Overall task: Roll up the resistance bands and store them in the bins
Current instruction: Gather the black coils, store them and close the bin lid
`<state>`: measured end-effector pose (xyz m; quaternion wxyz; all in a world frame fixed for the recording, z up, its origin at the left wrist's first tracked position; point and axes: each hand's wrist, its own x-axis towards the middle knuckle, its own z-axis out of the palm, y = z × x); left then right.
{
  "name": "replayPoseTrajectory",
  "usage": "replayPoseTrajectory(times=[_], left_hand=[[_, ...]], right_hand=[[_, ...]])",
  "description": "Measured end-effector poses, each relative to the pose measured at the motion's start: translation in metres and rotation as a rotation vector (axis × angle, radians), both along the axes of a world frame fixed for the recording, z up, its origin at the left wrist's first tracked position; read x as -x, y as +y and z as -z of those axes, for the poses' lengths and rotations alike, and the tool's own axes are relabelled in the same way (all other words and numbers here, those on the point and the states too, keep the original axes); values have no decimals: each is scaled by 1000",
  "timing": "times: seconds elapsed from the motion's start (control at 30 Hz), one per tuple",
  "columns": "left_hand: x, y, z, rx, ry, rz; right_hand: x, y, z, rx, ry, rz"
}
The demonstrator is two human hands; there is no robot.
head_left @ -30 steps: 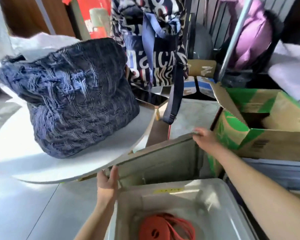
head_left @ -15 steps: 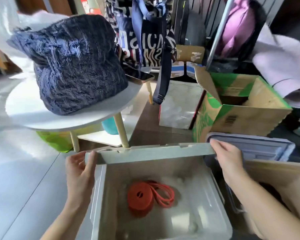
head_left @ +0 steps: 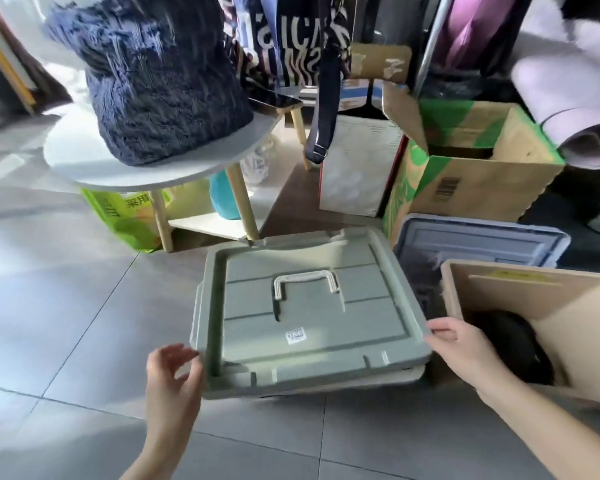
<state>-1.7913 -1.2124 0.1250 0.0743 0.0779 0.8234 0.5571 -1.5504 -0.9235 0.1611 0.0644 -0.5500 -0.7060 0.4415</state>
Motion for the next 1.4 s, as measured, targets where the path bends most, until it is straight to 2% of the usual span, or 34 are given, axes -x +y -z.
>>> replayPoseTrajectory(times=[0.1, 0.23, 0.4, 0.57, 0.67, 0.8, 0.87, 1.07, 1.2, 1.23, 1.33, 1.4], left_hand=[[28, 5, 5, 140, -83, -18], [58, 21, 18, 352, -258, 133], [48, 25, 9, 294, -242, 178], [40, 18, 17, 304, -168, 228], [47, 18, 21, 190, -307, 182], [70, 20, 27, 112, -662, 148], [77, 24, 25, 107, -708, 186], [114, 31, 25, 350, -323, 125], [110, 43, 8, 399, -133, 138], [109, 44, 8, 410, -104, 128], [109, 44, 14, 464, 0, 105], [107, 43, 16, 495, 57, 98]], right_hand=[[2, -3, 3, -153, -136, -89], [22, -1, 5, -225, -252, -208], [19, -12, 11, -392, -402, -310], [12, -24, 13, -414, -460, -367], [21, -8, 14, -318, -316, -269], [41, 16, 36, 70, -91, 41], [51, 18, 48, 214, -23, 187], [77, 16, 53, 179, -57, 320], [82, 18, 52, 413, 74, 388], [82, 19, 52, 397, 61, 383], [82, 18, 46, 123, -158, 323], [84, 14, 45, -9, -187, 283]])
